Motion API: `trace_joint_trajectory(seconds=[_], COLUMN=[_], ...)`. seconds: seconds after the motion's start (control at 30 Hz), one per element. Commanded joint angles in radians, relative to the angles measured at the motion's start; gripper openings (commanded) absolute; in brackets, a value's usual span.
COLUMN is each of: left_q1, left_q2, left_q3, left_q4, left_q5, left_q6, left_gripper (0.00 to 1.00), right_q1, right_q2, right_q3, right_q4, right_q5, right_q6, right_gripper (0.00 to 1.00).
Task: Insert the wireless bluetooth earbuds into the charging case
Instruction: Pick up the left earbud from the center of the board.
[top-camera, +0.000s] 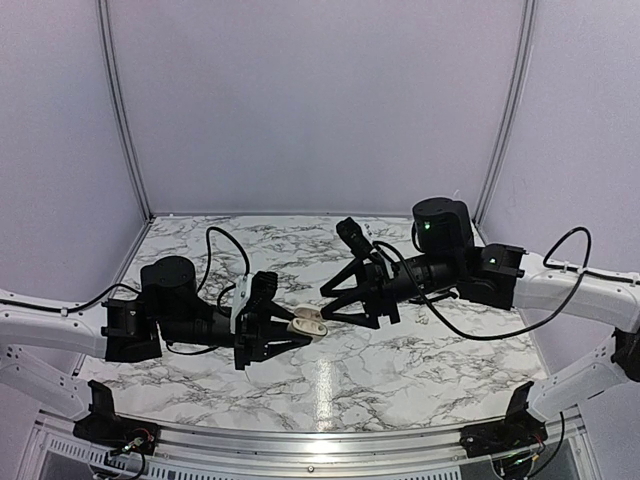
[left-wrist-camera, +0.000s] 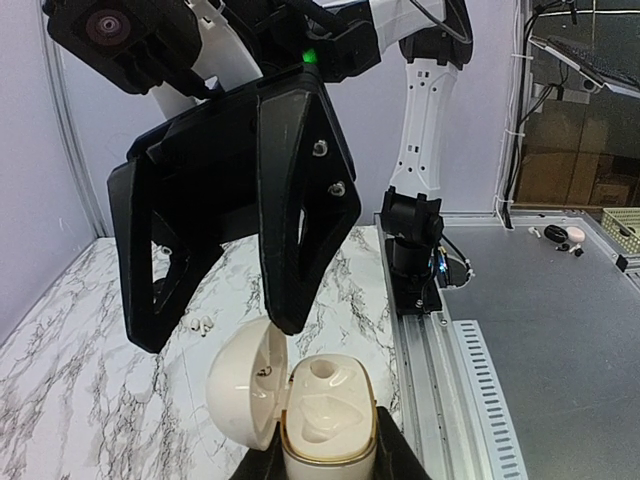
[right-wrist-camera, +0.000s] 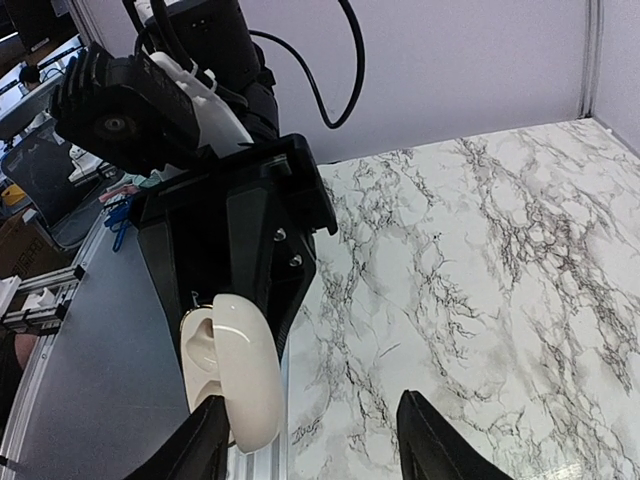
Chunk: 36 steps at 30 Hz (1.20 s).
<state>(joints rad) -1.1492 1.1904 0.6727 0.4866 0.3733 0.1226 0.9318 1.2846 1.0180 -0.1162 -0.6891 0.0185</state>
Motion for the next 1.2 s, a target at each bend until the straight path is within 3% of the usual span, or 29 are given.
trace_joint_trajectory(seconds=[0.0, 0.2, 0.37, 0.57, 0.9, 1.17], left_q1=[-0.008, -0.007, -0.007, -0.007, -0.006, -0.006], left_q2=[-0.025, -0.027, -0.052, -0.089, -0.09, -0.08], left_q3=[0.007, -0.013, -0.044, -0.063, -0.071, -0.065], left_q4=[-0.003, -0.002, -0.005, -0.052, -0.062, -0.062], left_q5=[-0.01, -0.041, -0.046, -0.097, -0.13, -0.137], left_q6=[0.028, 0.03, 0.081, 0.134, 0.124, 0.117], left_gripper=[0.0, 0.0, 0.0, 0.0, 0.0, 0.0], right_q1=[-0.019, -0.036, -0.14, -0.287, -0.601, -0.665], right_q2=[0.003, -0.076, -0.163, -0.213, -0.165, -0.057], right_q3=[0.032, 0.001, -0.085, -0.178, -0.335, -0.383], right_q4=[0.005, 0.035, 0.064, -0.048, -0.12, -0.088], right_q5=[0.013, -0.041, -0.033, 0.133, 0.315, 0.422], right_q6=[0.022, 0.015, 0.076, 0.112, 0.205, 0.181], right_gripper=[0.58, 0.61, 0.61, 0.58, 0.48, 0.44])
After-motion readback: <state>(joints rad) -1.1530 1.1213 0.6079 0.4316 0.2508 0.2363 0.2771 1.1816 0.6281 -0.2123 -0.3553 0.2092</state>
